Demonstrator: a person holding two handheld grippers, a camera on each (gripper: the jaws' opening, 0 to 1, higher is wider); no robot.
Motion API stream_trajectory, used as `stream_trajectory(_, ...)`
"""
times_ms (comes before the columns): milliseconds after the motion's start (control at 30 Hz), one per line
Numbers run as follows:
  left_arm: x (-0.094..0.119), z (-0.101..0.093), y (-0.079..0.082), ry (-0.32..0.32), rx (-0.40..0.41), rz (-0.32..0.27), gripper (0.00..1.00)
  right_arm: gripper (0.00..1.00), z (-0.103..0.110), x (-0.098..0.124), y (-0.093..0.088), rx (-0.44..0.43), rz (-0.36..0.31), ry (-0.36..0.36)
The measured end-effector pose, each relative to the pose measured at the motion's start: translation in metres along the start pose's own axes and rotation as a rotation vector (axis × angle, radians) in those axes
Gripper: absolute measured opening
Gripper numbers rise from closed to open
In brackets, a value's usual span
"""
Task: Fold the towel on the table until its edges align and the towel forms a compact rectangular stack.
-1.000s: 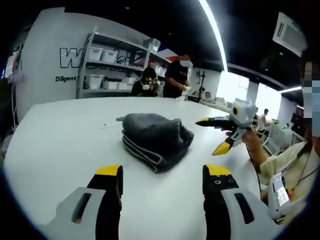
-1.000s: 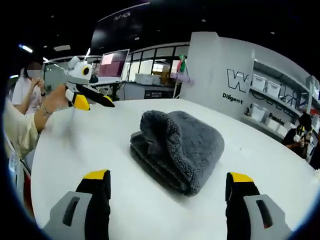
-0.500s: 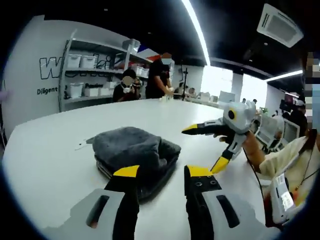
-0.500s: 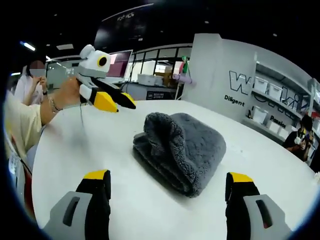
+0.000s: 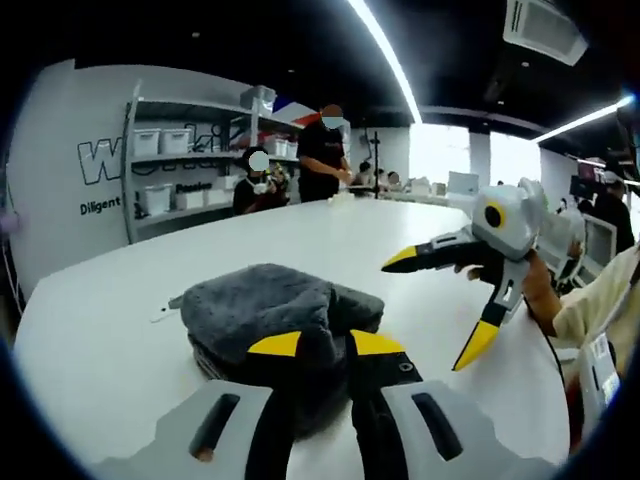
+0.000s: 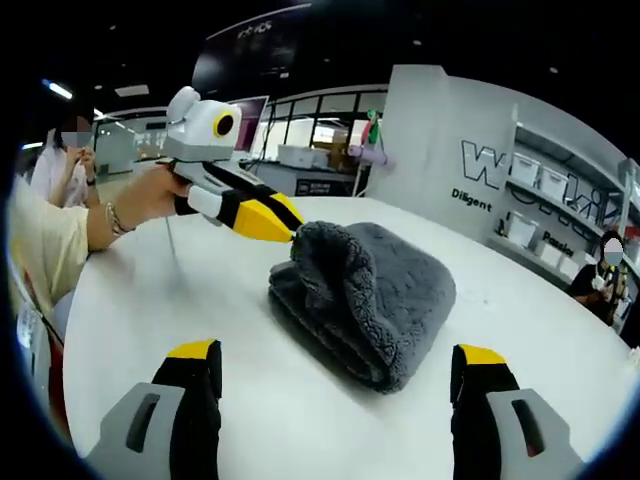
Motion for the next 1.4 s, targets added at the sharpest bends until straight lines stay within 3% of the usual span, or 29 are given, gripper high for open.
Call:
stream_trajectory(167,-0.003,0.005,-0.003,0.024,-0.01,0.005,0.03,0.97,0.002,-0.001,-0.001,0.006,0.008,0.003)
stream_trajectory(433,0.003,0.005,-0.003,0.018,-0.045,-0.02,0.02,0.97,0.002,-0.002,-0.001,0.009,0.01,0.008)
stream_trajectory(767,0.021,0.011,0.009,-0.023,-0.065,0.023,0.02,0.89,0.001,-0.002,-0.001,0.017,-0.002,0.012)
stream_trajectory(867,0.02,0.012,0.005,-0.028,-0.062,0.056,0.01,0.75,0.001,0.0,0.003,0.06,-0.036,0.001)
stream_trajectory(1000,0.018,0.013,0.003,-0.032,-0.042,0.064,0.01,0.43,0.002,0.004,0.013,0.166,-0.095,-0.027)
stream_trajectory(1100,0.018,0.013,0.005,-0.04,-0.03,0.055,0.02,0.26,0.008,0.005,0.017,0.207,-0.129,-0.018)
stream_trajectory(1233,0.019,0.013,0.008,-0.036,-0.029,0.046,0.02,0.19,0.014,-0.004,0.014,0.256,-0.115,-0.012)
stream_trajectory(1333,0.019,0.014,0.008,-0.043,-0.017,0.042,0.02,0.06,0.021,-0.014,0.007,0.34,-0.082,0.01)
stream_trajectory(1400,0.019,0.014,0.008,-0.046,-0.011,0.04,0.02,0.06,0.023,-0.022,0.003,0.383,-0.042,0.008)
Point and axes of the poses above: the point that each gripper's makers call its tool centre point, and the gripper's own axes: x roughly backward along the fingers, z roughly to its left, y roughly out of its top, the point moved 5 cm from there along x, roughly backward along the fingers
